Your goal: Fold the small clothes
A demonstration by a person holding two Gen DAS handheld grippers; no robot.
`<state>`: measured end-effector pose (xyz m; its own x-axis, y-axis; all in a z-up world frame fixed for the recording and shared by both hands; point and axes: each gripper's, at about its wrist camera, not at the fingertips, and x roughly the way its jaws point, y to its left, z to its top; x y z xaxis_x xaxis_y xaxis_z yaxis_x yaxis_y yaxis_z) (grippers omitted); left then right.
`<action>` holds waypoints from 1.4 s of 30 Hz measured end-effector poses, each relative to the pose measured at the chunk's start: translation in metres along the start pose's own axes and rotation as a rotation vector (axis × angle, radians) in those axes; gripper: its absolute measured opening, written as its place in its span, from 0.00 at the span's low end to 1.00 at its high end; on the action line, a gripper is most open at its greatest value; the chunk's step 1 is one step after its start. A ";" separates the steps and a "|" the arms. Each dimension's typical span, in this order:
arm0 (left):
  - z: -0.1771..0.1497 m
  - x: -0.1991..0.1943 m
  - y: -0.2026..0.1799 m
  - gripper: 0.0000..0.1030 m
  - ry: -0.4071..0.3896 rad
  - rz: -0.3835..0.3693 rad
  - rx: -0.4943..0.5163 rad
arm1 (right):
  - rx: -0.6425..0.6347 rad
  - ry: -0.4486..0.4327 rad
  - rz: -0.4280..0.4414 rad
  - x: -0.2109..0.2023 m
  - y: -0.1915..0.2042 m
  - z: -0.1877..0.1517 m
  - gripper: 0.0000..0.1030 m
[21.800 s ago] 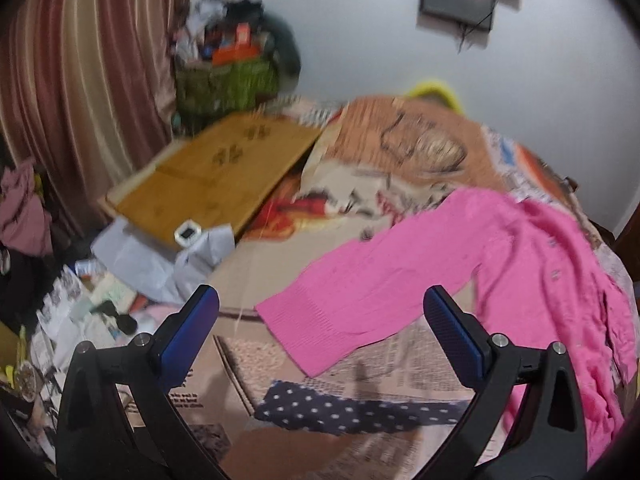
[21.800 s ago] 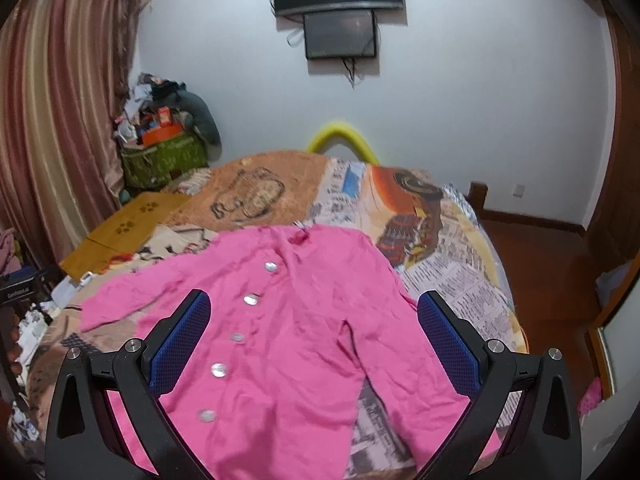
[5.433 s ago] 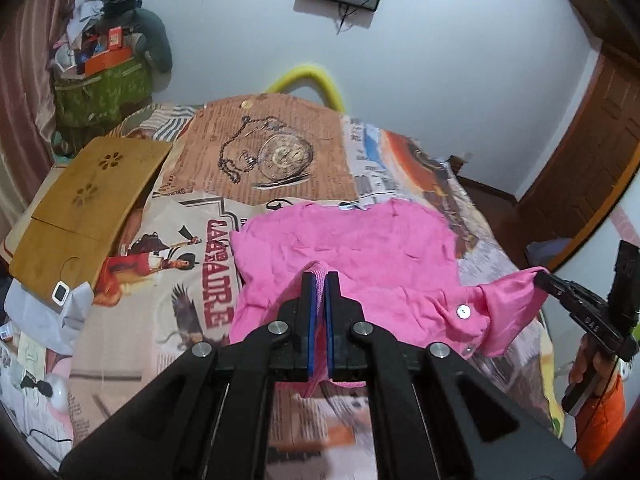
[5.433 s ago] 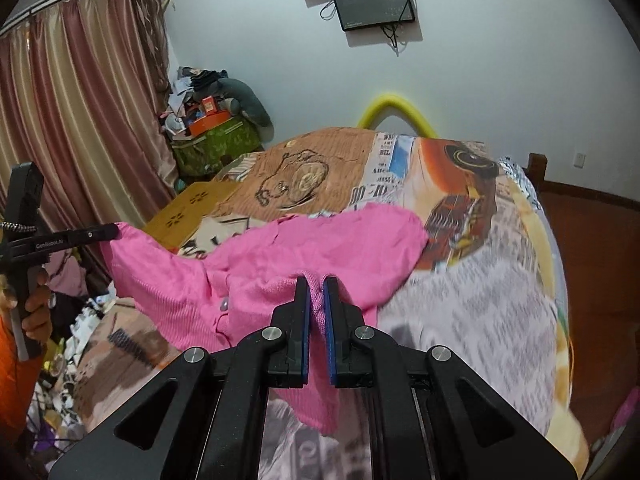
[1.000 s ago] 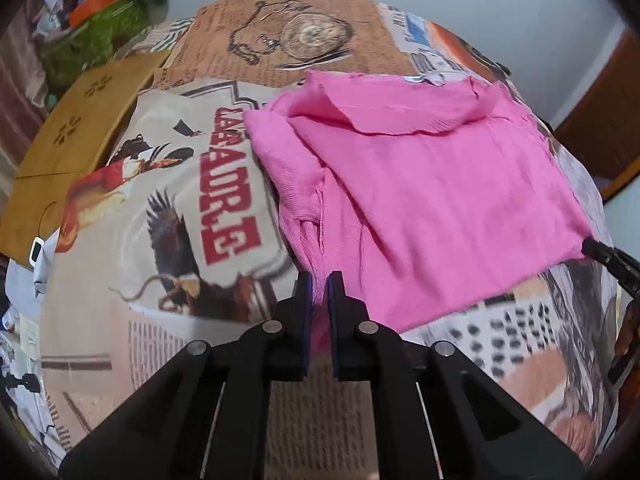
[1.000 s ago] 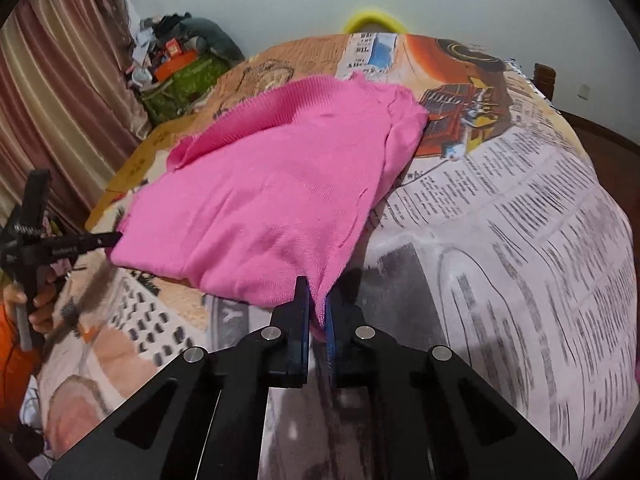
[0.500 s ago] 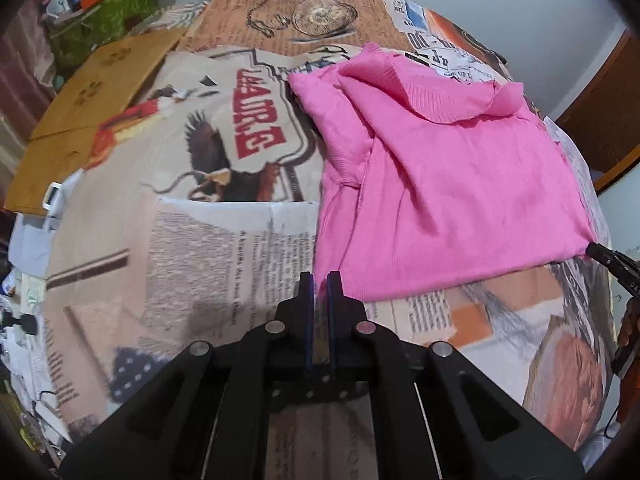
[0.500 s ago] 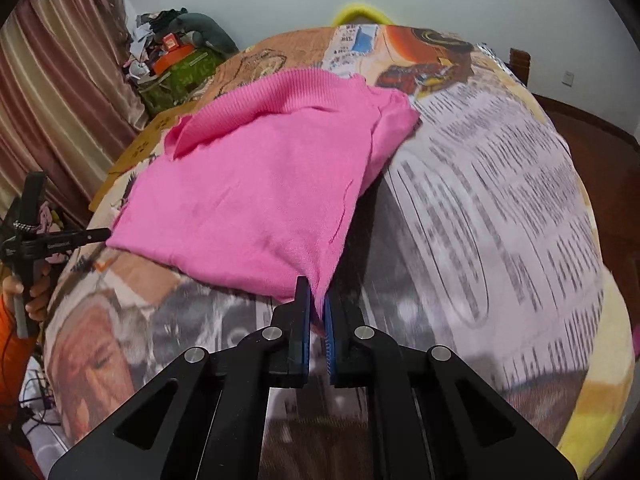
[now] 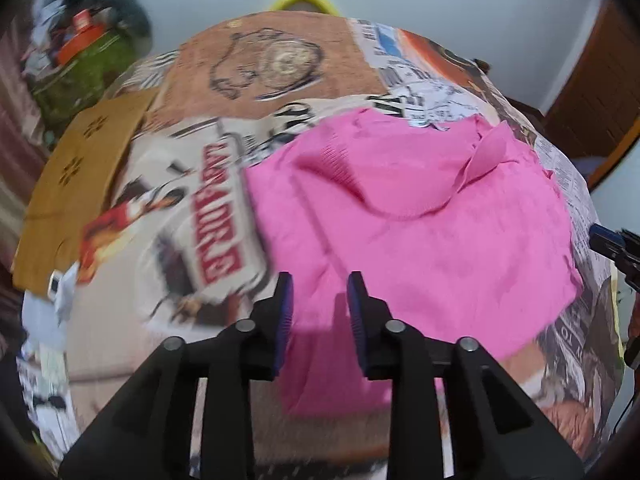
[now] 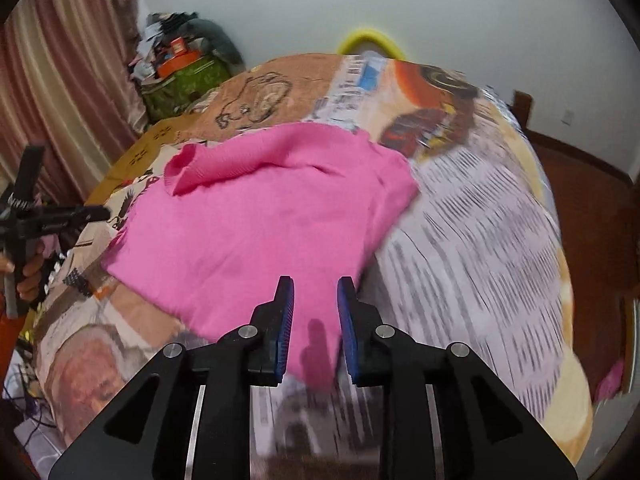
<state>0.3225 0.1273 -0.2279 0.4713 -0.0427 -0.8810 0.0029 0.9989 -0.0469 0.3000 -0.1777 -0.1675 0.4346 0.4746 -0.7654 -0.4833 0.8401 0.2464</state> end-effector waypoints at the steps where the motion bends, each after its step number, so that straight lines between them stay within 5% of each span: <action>1: 0.007 0.010 -0.004 0.30 0.014 0.001 0.012 | -0.012 0.009 0.018 0.009 0.003 0.006 0.19; 7: 0.034 0.053 -0.020 0.30 0.077 -0.033 0.050 | -0.094 0.063 0.091 0.065 0.029 0.040 0.19; 15: 0.086 0.078 -0.019 0.31 0.047 -0.058 0.036 | -0.118 0.082 0.152 0.122 0.042 0.092 0.29; 22: 0.126 0.070 0.033 0.31 -0.031 0.017 -0.137 | -0.012 -0.024 0.011 0.113 0.007 0.116 0.29; 30: 0.077 0.040 0.047 0.32 0.002 0.010 -0.112 | 0.051 -0.059 0.003 0.050 -0.029 0.077 0.30; 42: 0.004 0.042 0.012 0.32 0.087 -0.045 -0.010 | 0.028 0.028 -0.003 0.034 -0.028 0.029 0.31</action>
<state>0.3453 0.1376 -0.2634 0.3926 -0.0898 -0.9153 0.0138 0.9957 -0.0918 0.3501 -0.1779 -0.1830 0.4149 0.4646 -0.7823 -0.4599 0.8490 0.2602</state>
